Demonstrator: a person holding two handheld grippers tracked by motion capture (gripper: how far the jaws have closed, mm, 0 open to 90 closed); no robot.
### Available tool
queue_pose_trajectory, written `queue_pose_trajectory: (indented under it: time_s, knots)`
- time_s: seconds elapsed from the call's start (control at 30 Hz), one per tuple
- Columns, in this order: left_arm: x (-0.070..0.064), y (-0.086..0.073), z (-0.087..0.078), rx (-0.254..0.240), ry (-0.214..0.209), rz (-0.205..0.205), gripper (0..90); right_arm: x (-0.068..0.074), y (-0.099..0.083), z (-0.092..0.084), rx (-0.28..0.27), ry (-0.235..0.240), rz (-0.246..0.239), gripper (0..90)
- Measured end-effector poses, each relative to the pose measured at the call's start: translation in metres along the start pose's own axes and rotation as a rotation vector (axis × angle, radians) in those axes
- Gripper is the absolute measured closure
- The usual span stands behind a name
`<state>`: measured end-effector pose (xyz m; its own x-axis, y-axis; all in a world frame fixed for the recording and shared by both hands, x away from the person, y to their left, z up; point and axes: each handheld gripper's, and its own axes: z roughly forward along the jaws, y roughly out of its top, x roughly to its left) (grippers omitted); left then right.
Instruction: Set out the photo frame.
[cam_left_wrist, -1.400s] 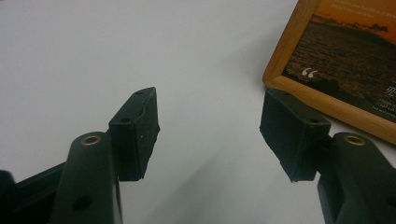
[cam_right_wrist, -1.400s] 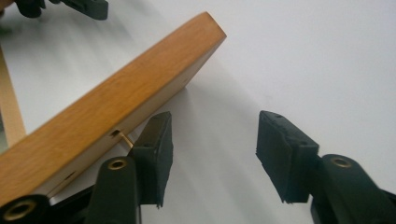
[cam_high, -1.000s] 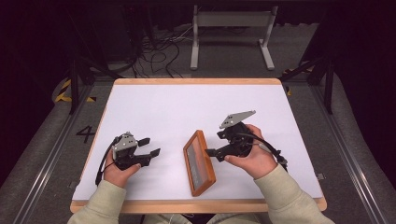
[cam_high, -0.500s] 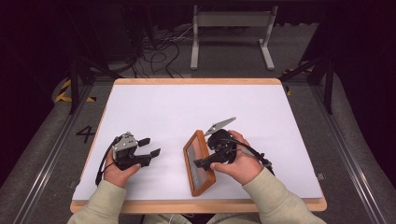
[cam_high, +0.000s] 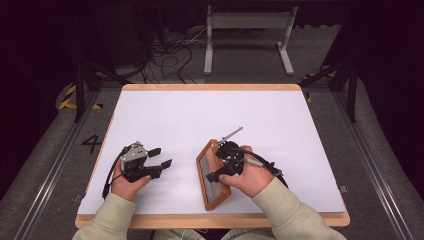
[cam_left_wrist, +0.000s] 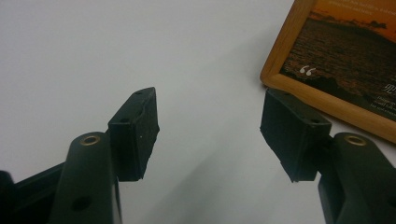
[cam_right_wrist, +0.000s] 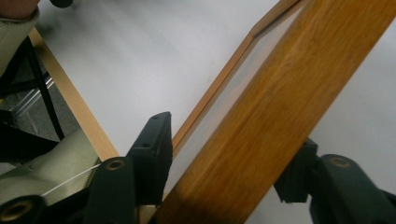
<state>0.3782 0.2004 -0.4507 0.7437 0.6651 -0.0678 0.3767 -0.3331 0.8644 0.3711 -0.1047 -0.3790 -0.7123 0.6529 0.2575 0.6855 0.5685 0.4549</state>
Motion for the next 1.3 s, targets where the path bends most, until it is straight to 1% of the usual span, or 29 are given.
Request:
queue_pose_trajectory:
  time_s: [0.03,0.1,0.13,0.23,0.3,0.37,0.4,0.5,0.67,0.7,0.73,0.8,0.83,0.87,0.9,0.93,0.97,1.03,1.07,1.13,1.2,1.23,1.27,1.3]
  knots:
    - [0.0,0.0,0.0,0.0,0.0,0.0,37.4,0.0,0.0,0.0,0.003,0.004,0.01,49.9]
    - [0.0,0.0,0.0,0.0,0.0,-0.001,37.4,0.0,0.0,0.0,0.007,-0.001,0.014,51.3]
    - [0.0,0.0,0.0,-0.002,-0.001,-0.002,37.4,0.001,0.001,-0.001,0.017,-0.012,0.008,53.9]
    - [0.0,0.0,0.0,-0.002,-0.001,-0.002,37.4,0.001,0.002,-0.002,0.019,-0.024,-0.005,56.1]
    - [0.0,0.0,0.0,-0.002,0.0,-0.001,37.4,0.001,0.004,-0.003,0.025,-0.031,-0.008,60.1]
    - [0.0,0.0,0.0,-0.002,-0.001,-0.002,37.4,-0.002,0.007,-0.005,0.033,-0.026,-0.004,65.6]
    - [0.0,0.0,0.0,-0.002,-0.001,-0.002,37.4,-0.002,0.007,-0.005,0.033,-0.026,-0.004,65.6]
    - [0.0,0.0,0.0,-0.003,-0.002,-0.008,37.4,-0.004,0.009,-0.006,0.037,-0.002,0.0,68.2]
    - [0.001,0.0,0.0,-0.002,-0.003,-0.008,37.4,-0.005,0.012,-0.01,0.049,-0.013,-0.036,69.5]
    - [0.001,0.0,0.0,-0.001,-0.002,-0.01,37.4,-0.005,0.012,-0.012,0.047,-0.017,-0.06,69.9]
    - [0.001,0.0,-0.001,0.0,-0.002,-0.006,37.4,-0.006,0.013,-0.013,0.048,-0.021,-0.072,70.4]
    - [0.001,-0.001,-0.001,-0.001,-0.001,-0.01,37.4,-0.01,0.017,-0.018,0.061,-0.029,-0.158,70.4]
    - [0.001,-0.001,-0.001,-0.001,-0.001,-0.01,37.4,-0.01,0.017,-0.018,0.061,-0.029,-0.158,70.4]
    - [0.001,-0.001,-0.001,0.0,0.001,-0.01,37.4,-0.014,0.02,-0.021,0.076,-0.031,-0.182,70.5]
    - [0.001,-0.001,-0.001,-0.001,0.001,-0.01,37.4,-0.015,0.021,-0.023,0.08,-0.023,-0.209,70.5]
    - [0.001,-0.001,-0.001,-0.001,0.001,-0.01,37.4,-0.017,0.023,-0.024,0.087,-0.019,-0.247,70.5]
    - [0.002,-0.001,-0.002,-0.001,0.004,-0.004,37.4,-0.017,0.023,-0.024,0.087,-0.019,-0.247,70.5]
    - [0.002,-0.002,-0.002,0.001,0.004,-0.006,37.4,-0.021,0.028,-0.027,0.108,0.0,-0.32,70.6]
    - [0.001,-0.002,-0.002,0.001,0.004,-0.012,37.4,-0.026,0.033,-0.029,0.131,0.022,-0.383,70.5]
    - [0.001,-0.002,-0.002,0.001,0.003,-0.015,37.4,-0.029,0.038,-0.03,0.146,0.039,-0.427,70.5]
    - [0.002,-0.003,-0.002,0.0,0.003,-0.01,37.4,-0.033,0.042,-0.031,0.151,0.056,-0.467,70.6]
    - [0.002,-0.003,-0.002,0.002,0.002,-0.014,37.4,-0.034,0.044,-0.031,0.153,0.063,-0.494,70.6]
    - [0.002,-0.003,-0.002,0.002,0.002,-0.014,37.3,-0.034,0.044,-0.031,0.153,0.063,-0.494,70.6]
    - [0.002,-0.003,-0.002,0.002,0.002,-0.014,37.3,-0.036,0.045,-0.031,0.15,0.071,-0.525,70.6]
